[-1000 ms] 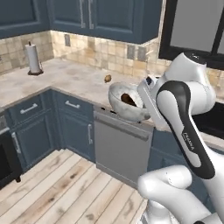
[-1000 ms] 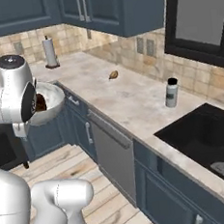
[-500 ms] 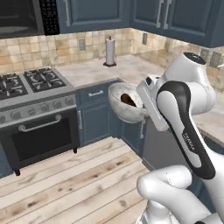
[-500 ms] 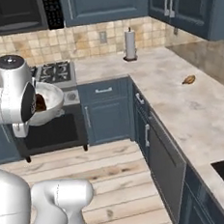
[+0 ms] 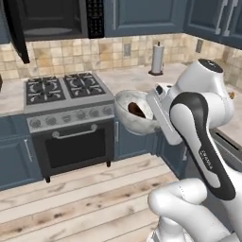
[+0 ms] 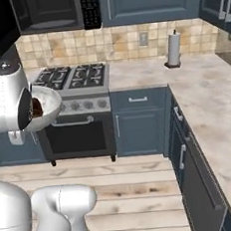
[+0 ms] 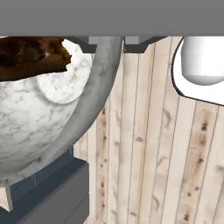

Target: Pick the sweet potato from the sink and place it in the bowl. Then pick the bowl and place it in the microwave. Then close the microwave door and press the start button.

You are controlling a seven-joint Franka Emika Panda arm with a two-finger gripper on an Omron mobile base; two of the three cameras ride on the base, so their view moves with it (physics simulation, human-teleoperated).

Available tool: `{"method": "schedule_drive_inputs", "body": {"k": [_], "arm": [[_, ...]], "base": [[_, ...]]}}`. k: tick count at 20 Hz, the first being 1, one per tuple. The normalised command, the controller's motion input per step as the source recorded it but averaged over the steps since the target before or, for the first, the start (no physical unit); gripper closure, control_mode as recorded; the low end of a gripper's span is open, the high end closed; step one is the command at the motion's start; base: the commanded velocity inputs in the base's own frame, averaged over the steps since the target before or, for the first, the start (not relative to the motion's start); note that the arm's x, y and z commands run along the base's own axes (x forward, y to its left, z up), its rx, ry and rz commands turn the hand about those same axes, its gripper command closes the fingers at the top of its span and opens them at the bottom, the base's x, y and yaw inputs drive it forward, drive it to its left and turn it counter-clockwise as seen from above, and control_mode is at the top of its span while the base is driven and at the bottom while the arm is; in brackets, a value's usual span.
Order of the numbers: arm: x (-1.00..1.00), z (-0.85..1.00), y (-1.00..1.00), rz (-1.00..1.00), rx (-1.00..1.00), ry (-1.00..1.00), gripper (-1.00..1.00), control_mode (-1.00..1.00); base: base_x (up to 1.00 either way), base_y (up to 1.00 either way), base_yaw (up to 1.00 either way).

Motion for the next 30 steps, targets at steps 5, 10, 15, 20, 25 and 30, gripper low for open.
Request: {"method": "schedule_drive_inputs", "body": {"k": [5, 10, 15, 20, 25, 30], "arm": [[0.0, 0.0, 0.0, 0.0, 0.0, 0.0, 1.0, 1.0], [0.0, 0.0, 0.0, 0.0, 0.0, 0.0, 1.0, 1.0], [0.0, 0.0, 0.0, 0.0, 0.0, 0.0, 1.0, 1.0], [0.0, 0.0, 0.0, 0.0, 0.0, 0.0, 1.0, 1.0], [0.0, 0.0, 0.0, 0.0, 0.0, 0.0, 1.0, 1.0], [0.0, 0.0, 0.0, 0.0, 0.0, 0.0, 1.0, 1.0]], "base": [[1.0, 0.0, 0.03], [1.0, 0.0, 0.01], [0.87, 0.0, 0.08], [0.8, 0.0, 0.1], [0.65, 0.01, 0.07], [0.43, 0.15, 0.01]]}}
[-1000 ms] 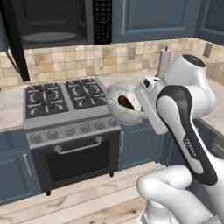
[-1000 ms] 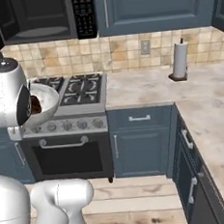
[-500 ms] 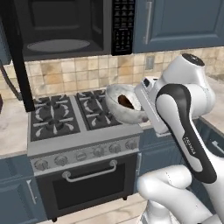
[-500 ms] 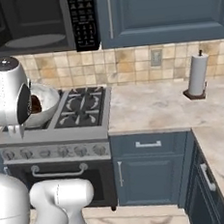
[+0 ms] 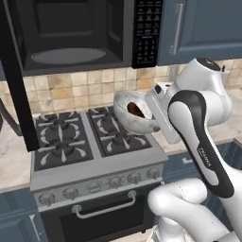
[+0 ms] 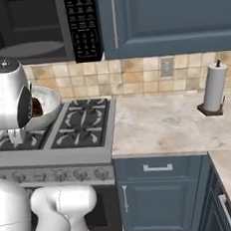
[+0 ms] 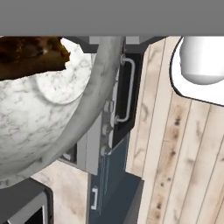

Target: Pick the sweet potato from the sink and place it in the bowl. Then pick the bowl and place it in the microwave. Then close the microwave door and press the start button.

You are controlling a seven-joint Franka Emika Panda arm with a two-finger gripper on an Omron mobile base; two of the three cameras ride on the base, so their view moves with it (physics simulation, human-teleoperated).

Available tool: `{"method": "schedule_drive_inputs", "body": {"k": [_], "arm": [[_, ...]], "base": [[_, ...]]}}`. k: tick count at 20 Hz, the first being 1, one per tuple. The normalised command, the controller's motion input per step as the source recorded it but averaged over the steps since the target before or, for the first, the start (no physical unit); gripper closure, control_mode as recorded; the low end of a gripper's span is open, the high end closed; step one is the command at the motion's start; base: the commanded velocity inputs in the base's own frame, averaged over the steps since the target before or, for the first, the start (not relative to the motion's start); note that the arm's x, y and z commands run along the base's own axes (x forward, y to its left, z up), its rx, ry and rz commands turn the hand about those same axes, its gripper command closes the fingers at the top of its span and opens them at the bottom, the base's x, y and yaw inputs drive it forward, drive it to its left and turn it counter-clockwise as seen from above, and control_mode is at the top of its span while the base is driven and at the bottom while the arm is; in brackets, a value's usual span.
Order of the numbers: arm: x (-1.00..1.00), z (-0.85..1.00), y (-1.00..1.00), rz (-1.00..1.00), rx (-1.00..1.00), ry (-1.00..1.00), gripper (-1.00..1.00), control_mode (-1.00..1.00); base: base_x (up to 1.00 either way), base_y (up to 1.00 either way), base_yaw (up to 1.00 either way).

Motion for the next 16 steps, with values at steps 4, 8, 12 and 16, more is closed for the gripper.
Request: {"method": "schedule_drive_inputs", "body": {"k": [4, 8, 12, 16], "arm": [[0.0, 0.0, 0.0, 0.0, 0.0, 0.0, 1.0, 1.0], [0.0, 0.0, 0.0, 0.0, 0.0, 0.0, 1.0, 1.0], [0.0, 0.0, 0.0, 0.0, 0.0, 0.0, 1.0, 1.0], [0.0, 0.0, 0.0, 0.0, 0.0, 0.0, 1.0, 1.0]], "base": [[0.39, 0.31, 0.0], [0.2, 0.49, 0.0], [0.01, 0.38, 0.0], [0.04, 0.07, 0.0]]}}
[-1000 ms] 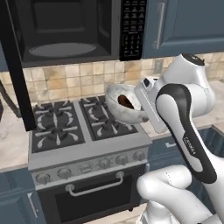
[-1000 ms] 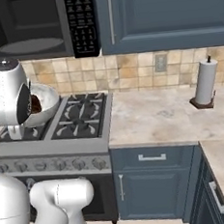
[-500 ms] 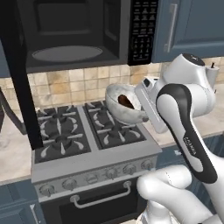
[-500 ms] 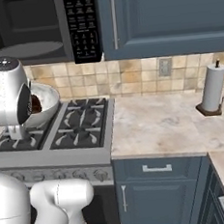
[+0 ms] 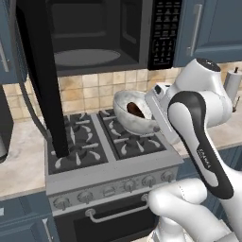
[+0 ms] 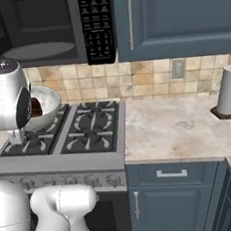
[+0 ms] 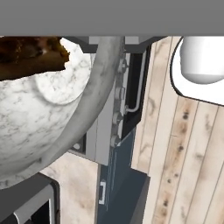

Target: Pick the sweet potato from the sink and place it in the bowl. Then pick the bowl and place it in the microwave. Then close the microwave door and press the start button.

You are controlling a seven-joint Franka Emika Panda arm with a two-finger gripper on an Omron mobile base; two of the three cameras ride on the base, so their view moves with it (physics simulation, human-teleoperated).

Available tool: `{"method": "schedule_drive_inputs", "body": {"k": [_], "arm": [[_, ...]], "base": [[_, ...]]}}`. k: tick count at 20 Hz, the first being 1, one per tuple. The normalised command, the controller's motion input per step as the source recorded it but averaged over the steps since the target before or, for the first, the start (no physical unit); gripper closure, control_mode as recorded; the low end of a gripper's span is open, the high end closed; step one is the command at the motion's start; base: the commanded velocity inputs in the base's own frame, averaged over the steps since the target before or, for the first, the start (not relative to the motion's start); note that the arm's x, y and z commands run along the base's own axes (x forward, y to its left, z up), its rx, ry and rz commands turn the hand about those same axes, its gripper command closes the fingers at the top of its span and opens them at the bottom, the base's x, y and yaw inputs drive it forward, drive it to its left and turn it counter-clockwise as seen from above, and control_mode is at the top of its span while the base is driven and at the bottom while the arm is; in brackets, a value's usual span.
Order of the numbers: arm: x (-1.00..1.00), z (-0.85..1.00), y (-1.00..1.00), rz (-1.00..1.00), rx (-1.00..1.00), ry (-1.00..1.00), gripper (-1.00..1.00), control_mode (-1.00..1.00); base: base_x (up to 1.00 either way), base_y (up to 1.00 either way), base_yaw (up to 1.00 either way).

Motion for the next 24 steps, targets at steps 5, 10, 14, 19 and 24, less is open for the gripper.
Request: {"method": "schedule_drive_inputs", "body": {"k": [5, 10, 14, 19, 24], "arm": [[0.0, 0.0, 0.0, 0.0, 0.0, 0.0, 1.0, 1.0], [0.0, 0.0, 0.0, 0.0, 0.0, 0.0, 1.0, 1.0], [0.0, 0.0, 0.0, 0.0, 0.0, 0.0, 1.0, 1.0], [-0.01, 0.04, 0.0, 0.0, 0.0, -0.04, 1.0, -1.0], [0.0, 0.57, 0.29, 0.0, -0.06, -0.18, 1.0, -1.0]], "base": [[0.21, 0.04, 0.0], [0.27, 0.2, 0.0], [0.03, 0.08, 0.0], [0.0, 0.0, 0.0], [0.0, 0.0, 0.0]]}}
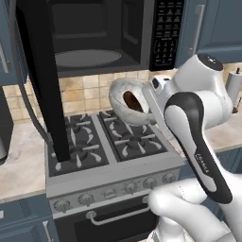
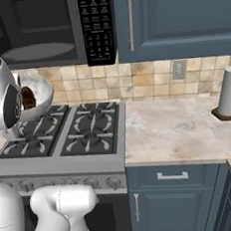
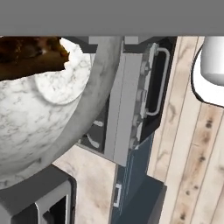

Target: Pick the sweet potato from the sink and place it in the bowl. Then pick the bowl and place it in the microwave. Then close the microwave door and press the start button.

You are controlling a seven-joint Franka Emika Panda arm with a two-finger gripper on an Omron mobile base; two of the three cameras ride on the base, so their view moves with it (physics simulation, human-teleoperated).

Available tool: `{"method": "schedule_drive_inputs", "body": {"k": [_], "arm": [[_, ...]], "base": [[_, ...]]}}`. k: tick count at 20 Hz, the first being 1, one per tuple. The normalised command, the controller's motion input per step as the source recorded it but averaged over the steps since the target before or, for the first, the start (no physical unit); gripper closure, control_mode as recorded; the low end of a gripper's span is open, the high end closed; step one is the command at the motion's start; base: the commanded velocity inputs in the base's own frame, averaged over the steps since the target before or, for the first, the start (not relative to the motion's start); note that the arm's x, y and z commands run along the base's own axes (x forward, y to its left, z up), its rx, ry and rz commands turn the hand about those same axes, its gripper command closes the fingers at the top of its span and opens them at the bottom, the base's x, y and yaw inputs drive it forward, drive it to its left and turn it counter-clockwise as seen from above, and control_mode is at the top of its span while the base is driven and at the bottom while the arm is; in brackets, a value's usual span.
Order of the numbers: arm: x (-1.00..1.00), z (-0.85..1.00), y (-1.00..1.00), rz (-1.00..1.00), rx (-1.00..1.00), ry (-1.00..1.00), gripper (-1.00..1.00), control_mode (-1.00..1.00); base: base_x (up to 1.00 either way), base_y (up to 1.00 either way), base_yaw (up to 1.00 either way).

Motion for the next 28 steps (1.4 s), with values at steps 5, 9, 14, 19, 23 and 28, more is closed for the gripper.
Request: {"method": "schedule_drive_inputs", "body": {"k": [5, 9, 14, 19, 23, 28], "arm": [[0.13, 0.95, 0.1, 0.0, -0.07, -0.21, 1.0, -1.0], [0.36, 1.0, 0.01, 0.0, -0.04, -0.1, 1.0, -1.0], [0.5, 0.81, 0.0, 0.0, 0.0, 0.0, 1.0, -1.0], [0.6, 0.32, 0.1, 0.0, -0.01, 0.01, 1.0, -1.0], [0.91, 0.1, 0.14, 0.0, -0.02, 0.03, 1.0, -1.0], [0.81, -0.06, 0.16, 0.0, -0.04, 0.05, 1.0, -1.0]], "base": [[0.0, 0.0, 0.0], [0.0, 0.0, 0.0], [0.0, 0.0, 0.0], [0.0, 0.0, 0.0], [0.0, 0.0, 0.0], [0.0, 0.0, 0.0]]}}
